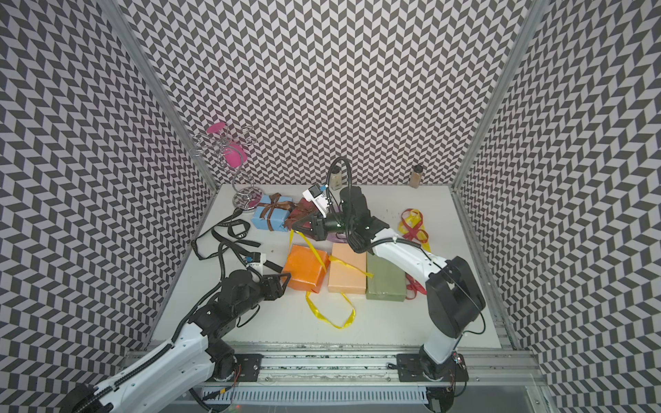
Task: Untie the ribbon bows on the gift boxes
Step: Pull the ribbon from the gift box.
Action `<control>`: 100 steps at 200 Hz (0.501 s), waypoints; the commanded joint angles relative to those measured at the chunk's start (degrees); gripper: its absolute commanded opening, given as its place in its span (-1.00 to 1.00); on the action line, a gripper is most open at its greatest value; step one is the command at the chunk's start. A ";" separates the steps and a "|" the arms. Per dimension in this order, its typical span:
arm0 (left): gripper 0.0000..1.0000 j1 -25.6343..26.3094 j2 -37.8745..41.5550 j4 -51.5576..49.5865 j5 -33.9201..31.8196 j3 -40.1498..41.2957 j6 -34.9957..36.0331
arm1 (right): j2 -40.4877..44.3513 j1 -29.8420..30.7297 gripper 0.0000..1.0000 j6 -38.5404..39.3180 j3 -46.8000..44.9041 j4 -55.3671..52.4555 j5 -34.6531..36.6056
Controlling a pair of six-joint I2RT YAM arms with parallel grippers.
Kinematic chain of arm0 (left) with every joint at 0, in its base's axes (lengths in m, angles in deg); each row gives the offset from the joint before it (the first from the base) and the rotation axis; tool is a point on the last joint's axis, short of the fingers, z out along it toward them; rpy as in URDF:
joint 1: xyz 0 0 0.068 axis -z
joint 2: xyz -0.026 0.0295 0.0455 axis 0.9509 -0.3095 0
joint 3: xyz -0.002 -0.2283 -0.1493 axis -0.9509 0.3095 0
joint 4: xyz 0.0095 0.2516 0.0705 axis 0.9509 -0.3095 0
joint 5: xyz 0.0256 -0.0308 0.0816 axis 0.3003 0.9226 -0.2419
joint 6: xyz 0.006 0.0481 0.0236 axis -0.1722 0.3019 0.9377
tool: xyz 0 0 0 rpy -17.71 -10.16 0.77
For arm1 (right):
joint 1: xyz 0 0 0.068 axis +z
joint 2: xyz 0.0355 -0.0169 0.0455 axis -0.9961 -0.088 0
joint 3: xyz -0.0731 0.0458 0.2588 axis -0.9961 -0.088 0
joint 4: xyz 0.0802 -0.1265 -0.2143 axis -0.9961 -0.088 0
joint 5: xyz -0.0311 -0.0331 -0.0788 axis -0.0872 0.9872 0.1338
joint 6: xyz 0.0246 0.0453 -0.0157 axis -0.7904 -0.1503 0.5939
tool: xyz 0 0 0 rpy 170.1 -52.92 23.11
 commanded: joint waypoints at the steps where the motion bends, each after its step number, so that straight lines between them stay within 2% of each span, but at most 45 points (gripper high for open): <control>1: 0.36 0.29 -0.25 1.46 -1.54 -2.73 0.40 | 1.85 -0.39 -1.00 -1.34 2.23 3.22 0.21; 34: 0.38 0.28 -4.78 4.63 -3.06 -1.96 0.97 | 2.37 -0.89 -1.00 -1.71 4.78 2.95 0.25; 100: 0.38 0.29 -12.86 11.12 -3.70 -1.46 1.17 | 4.37 -1.88 -1.00 -2.27 18.70 -1.04 0.47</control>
